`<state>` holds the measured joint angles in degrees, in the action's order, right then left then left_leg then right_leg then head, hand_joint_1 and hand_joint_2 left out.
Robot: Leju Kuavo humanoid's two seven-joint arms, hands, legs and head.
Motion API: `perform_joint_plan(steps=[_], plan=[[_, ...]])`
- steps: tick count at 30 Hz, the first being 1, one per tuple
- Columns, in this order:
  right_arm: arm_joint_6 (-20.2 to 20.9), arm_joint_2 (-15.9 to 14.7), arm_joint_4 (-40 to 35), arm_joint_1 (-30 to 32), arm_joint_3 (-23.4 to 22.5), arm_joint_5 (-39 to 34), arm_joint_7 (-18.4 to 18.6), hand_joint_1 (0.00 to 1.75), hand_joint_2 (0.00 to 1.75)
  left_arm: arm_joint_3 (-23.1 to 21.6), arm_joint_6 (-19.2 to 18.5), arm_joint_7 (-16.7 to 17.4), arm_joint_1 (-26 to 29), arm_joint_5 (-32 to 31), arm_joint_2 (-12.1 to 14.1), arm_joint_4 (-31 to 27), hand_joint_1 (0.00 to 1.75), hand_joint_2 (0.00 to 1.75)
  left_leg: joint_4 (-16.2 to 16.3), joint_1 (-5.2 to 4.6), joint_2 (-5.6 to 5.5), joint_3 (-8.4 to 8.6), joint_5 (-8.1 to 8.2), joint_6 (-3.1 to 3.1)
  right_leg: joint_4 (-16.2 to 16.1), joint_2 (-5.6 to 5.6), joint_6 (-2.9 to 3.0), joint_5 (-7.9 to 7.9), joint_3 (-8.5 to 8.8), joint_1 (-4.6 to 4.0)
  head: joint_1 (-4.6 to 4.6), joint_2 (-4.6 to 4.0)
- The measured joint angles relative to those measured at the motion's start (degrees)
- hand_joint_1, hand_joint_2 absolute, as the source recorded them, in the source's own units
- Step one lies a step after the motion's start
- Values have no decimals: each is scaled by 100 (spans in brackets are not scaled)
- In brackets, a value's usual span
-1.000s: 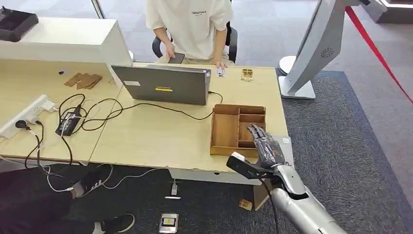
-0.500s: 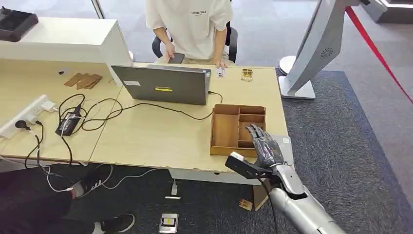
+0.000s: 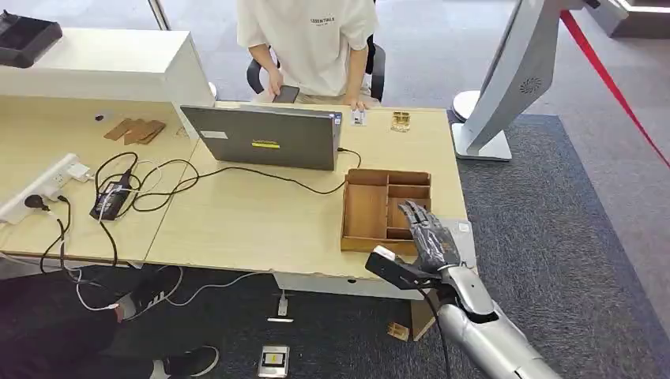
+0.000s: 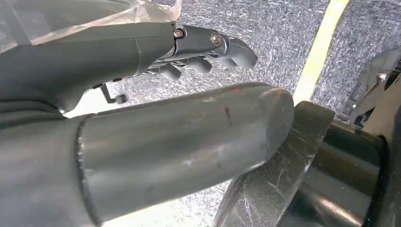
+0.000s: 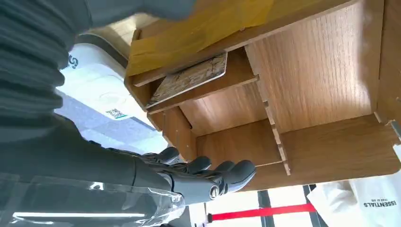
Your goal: Pass the card to the sensor for recognition and then transmit it.
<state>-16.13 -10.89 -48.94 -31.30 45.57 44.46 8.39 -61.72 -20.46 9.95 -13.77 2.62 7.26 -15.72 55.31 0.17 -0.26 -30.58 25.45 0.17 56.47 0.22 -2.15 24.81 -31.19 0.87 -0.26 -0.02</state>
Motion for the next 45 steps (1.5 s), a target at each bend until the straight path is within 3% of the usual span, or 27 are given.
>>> perform_joint_plan(steps=[26,45], plan=[[267,-15,2,-6,-2,-85,-13,175,175,0,0,11,-4,-68,-2,0,0,0,0,0,1,2,0,0,-1,0,0,0,0,0,0,0],[68,-57,0,-1,-4,-61,-13,175,175,0,0,44,-24,-87,0,0,0,0,0,0,1,2,0,0,0,0,0,0,0,0,0,0]])
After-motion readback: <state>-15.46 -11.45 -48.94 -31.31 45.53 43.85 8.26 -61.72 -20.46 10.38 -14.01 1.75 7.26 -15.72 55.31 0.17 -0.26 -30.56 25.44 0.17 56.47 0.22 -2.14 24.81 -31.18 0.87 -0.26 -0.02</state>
